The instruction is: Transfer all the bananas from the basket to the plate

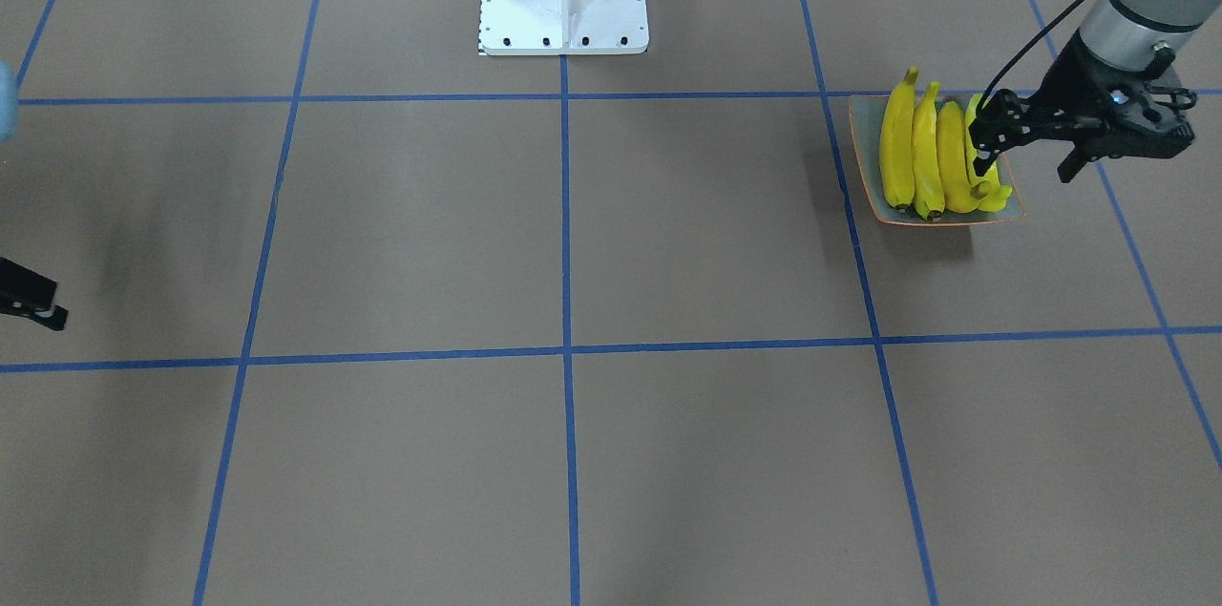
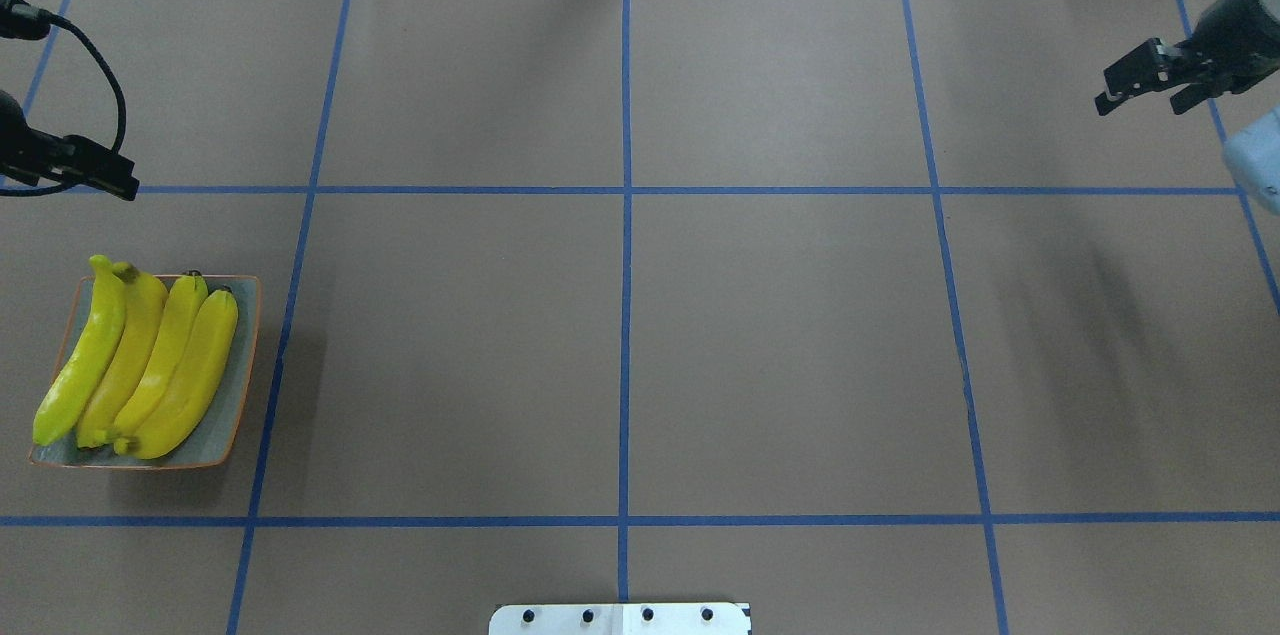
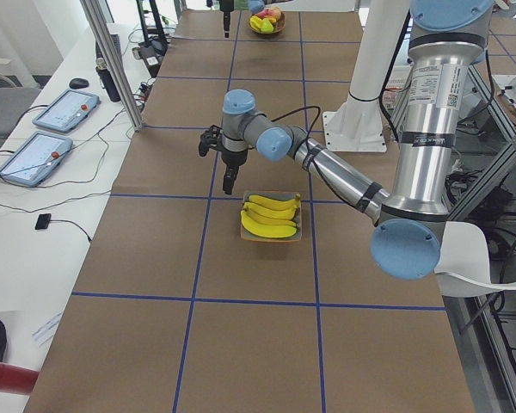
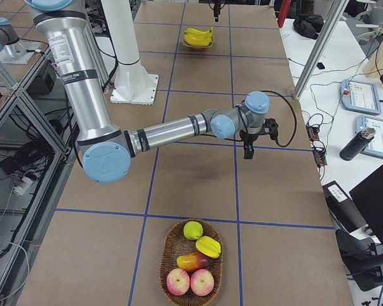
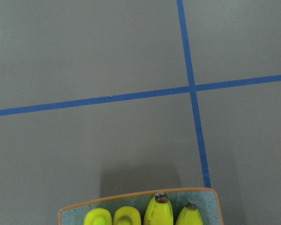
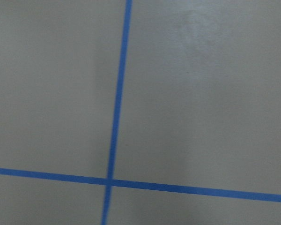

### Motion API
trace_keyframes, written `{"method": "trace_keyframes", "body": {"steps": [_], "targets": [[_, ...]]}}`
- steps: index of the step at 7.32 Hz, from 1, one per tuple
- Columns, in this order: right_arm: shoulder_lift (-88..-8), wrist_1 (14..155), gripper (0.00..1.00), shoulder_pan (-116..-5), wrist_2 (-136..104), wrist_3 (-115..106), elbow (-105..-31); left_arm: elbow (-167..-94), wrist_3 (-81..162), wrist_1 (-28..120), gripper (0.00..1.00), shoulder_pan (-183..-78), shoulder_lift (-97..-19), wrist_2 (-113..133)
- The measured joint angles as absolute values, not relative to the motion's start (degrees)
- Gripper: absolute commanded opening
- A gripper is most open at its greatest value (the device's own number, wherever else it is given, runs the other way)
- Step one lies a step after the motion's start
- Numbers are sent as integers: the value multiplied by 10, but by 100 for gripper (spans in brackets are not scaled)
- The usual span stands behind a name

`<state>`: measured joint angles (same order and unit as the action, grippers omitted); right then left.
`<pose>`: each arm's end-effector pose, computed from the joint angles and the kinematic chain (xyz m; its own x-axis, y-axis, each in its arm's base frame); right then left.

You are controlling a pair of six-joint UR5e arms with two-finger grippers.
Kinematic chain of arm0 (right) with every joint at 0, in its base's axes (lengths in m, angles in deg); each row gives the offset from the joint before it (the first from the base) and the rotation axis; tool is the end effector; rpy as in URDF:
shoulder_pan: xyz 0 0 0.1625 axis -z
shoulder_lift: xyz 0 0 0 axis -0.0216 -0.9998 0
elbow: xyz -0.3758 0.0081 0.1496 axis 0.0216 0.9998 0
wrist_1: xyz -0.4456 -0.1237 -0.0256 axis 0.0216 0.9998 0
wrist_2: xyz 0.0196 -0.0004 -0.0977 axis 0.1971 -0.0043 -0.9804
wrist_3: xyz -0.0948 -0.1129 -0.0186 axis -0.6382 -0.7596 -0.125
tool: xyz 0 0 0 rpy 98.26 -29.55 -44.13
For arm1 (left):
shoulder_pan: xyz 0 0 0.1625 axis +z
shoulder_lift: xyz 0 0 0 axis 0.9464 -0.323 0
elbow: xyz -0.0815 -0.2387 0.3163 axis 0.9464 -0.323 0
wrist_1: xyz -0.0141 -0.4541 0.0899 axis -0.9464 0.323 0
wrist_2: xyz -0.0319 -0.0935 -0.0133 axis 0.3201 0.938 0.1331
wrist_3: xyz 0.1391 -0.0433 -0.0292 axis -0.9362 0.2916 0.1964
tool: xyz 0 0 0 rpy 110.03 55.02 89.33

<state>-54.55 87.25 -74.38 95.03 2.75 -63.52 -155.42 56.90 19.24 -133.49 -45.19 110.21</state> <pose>-0.1641 -0.6430 0.5198 0.6607 -0.0760 0.7468 0.0011 0.9950 0.1003 0.2172 -0.5334 0.3813 0.7375 0.1585 -0.6564 -0.0103 0.9746 0.2238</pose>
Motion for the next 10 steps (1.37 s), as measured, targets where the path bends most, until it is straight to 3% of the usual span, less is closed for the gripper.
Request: {"method": "trace_keyframes", "body": {"steps": [5, 8, 10], "targets": [[-617, 983, 100, -905, 931, -251, -577, -1400, 287, 174, 100, -1503, -476, 1155], [-640, 987, 100, -945, 925, -275, -576, -1295, 155, 199, 100, -1599, -467, 1173], [-654, 960, 100, -950, 925, -250, -578, -1271, 106, 222, 100, -1619, -450, 1176]]}}
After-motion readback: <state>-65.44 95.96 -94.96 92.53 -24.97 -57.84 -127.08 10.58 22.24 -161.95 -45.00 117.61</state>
